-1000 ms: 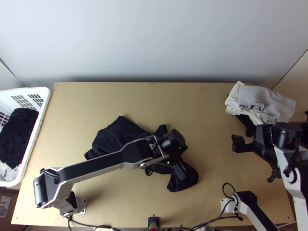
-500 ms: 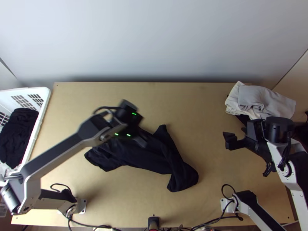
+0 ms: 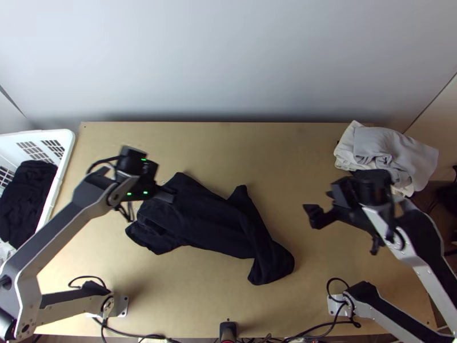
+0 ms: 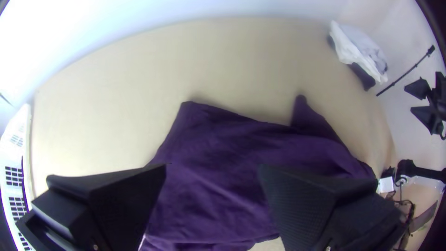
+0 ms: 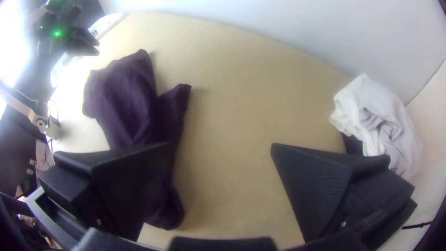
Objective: Fold the t-shirt
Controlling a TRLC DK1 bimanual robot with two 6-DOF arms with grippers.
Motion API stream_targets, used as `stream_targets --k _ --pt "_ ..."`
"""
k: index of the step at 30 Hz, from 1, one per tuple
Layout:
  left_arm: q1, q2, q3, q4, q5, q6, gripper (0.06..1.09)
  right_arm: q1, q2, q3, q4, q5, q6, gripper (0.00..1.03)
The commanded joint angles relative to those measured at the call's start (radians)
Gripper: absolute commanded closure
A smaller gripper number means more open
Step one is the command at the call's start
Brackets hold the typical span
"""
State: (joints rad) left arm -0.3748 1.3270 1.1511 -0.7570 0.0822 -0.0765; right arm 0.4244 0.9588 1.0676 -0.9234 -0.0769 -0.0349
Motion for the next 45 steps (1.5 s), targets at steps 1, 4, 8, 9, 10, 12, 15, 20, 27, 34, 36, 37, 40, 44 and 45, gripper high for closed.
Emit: stream_targets --k 1,4,8,9,10,12,15,20,27,34,36,37,40,44,45 --pt "0.137 -0.083 -0.073 -0.013 -0.006 0.012 0.12 0.106 0.147 0.011 0.097 -0.003 0.012 0.05" --pt "0.174 -0.124 -0.099 -0.021 -0.006 0.012 0.12 0.129 0.227 0.012 0.166 -0.008 0.026 0.05" --pt "0.203 -0.167 -0.137 -0.028 -0.009 0.011 0.12 0.182 0.351 0.018 0.255 -0.011 0.036 0.05" --pt "0.208 -0.178 -0.145 -0.033 -0.013 0.011 0.12 0.195 0.388 0.020 0.278 -0.011 0.043 0.05" --pt "0.215 -0.187 -0.149 -0.038 -0.015 0.009 0.12 0.205 0.423 0.025 0.297 -0.011 0.046 0.05" --pt "0.238 -0.210 -0.160 -0.047 -0.015 0.011 0.12 0.229 0.494 0.042 0.330 -0.011 0.052 0.05" --pt "0.284 -0.247 -0.171 -0.070 -0.016 0.017 0.12 0.251 0.601 0.077 0.357 -0.020 0.059 0.05" --pt "0.343 -0.311 -0.203 -0.104 -0.016 0.052 0.12 0.252 0.756 0.158 0.379 -0.054 0.081 0.05" --pt "0.370 -0.364 -0.246 -0.127 -0.016 0.081 0.12 0.249 0.906 0.282 0.379 -0.083 0.084 0.07" --pt "0.373 -0.359 -0.243 -0.127 -0.015 0.086 0.12 0.246 0.997 0.344 0.370 -0.087 0.082 0.07" --pt "0.373 -0.357 -0.241 -0.127 -0.015 0.090 0.12 0.243 1.008 0.348 0.371 -0.087 0.079 0.12" --pt "0.373 -0.357 -0.243 -0.127 -0.015 0.092 0.12 0.241 1.012 0.351 0.370 -0.089 0.078 0.15" --pt "0.376 -0.359 -0.246 -0.127 -0.015 0.093 0.12 0.240 1.029 0.359 0.370 -0.089 0.078 0.16" --pt "0.376 -0.354 -0.246 -0.123 -0.015 0.093 0.12 0.238 1.038 0.362 0.370 -0.095 0.076 0.42" --pt "0.376 -0.351 -0.245 -0.122 -0.015 0.093 0.12 0.237 1.038 0.362 0.371 -0.098 0.075 0.50"
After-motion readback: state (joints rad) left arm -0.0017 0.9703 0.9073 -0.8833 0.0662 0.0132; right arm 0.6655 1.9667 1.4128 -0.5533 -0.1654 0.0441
